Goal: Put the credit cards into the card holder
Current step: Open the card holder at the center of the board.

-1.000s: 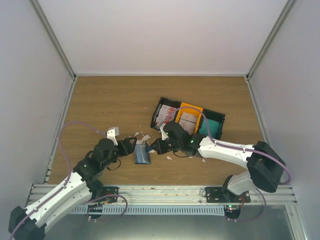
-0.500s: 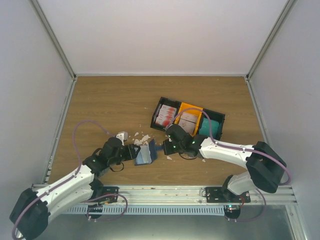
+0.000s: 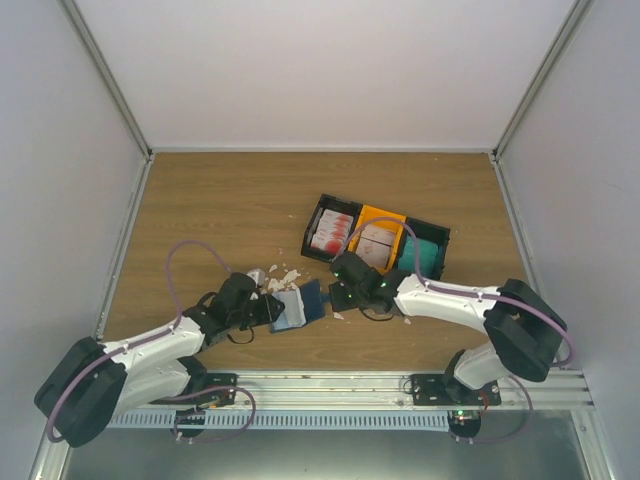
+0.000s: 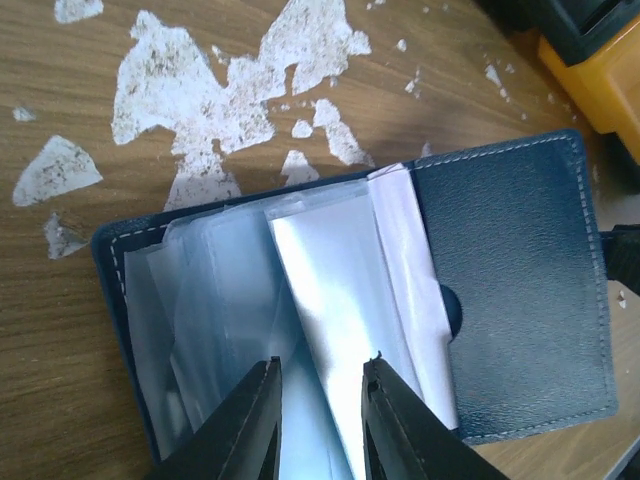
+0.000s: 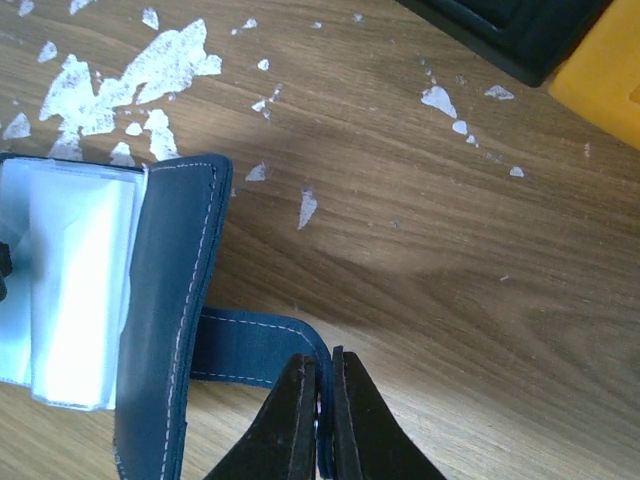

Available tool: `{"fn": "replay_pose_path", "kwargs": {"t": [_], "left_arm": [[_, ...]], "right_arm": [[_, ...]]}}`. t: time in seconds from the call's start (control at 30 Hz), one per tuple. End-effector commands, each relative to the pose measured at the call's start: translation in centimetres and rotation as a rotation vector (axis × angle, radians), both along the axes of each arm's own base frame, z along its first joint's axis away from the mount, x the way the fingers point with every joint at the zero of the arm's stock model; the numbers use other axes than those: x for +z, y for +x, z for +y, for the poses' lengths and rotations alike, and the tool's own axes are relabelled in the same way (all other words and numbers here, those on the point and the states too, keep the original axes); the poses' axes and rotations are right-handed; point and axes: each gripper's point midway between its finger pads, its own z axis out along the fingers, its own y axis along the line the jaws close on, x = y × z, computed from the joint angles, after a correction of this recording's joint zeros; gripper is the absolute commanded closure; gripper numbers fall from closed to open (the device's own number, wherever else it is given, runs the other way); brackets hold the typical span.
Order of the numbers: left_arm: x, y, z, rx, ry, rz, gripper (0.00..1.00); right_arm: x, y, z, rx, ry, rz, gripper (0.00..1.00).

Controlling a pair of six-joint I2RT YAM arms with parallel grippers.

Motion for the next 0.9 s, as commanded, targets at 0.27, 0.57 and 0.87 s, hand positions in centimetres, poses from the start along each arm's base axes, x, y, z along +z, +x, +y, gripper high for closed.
{"fn": "replay_pose_path", "kwargs": {"t": [0.27,0.57,0.87], "left_arm": [[-0.6,0.5,-2.2,-0.064,-0.046,0.061,0.64],[1.4,1.4,-4.5,-0.158,-0.114,0.012,0.65],[2.2,1.9,-6.1,-0.229,-0.150,-0.004,0.65]], "right_arm": [[-1.7,-0.2,-0.3,0.022,-0.029,0.016,0.99],[3.3,1.8,-1.4,0.015,-0.018,-0.163,0.71],[8.6,0.3,1.7,0.198,0.198,-0.224,0.55]]}}
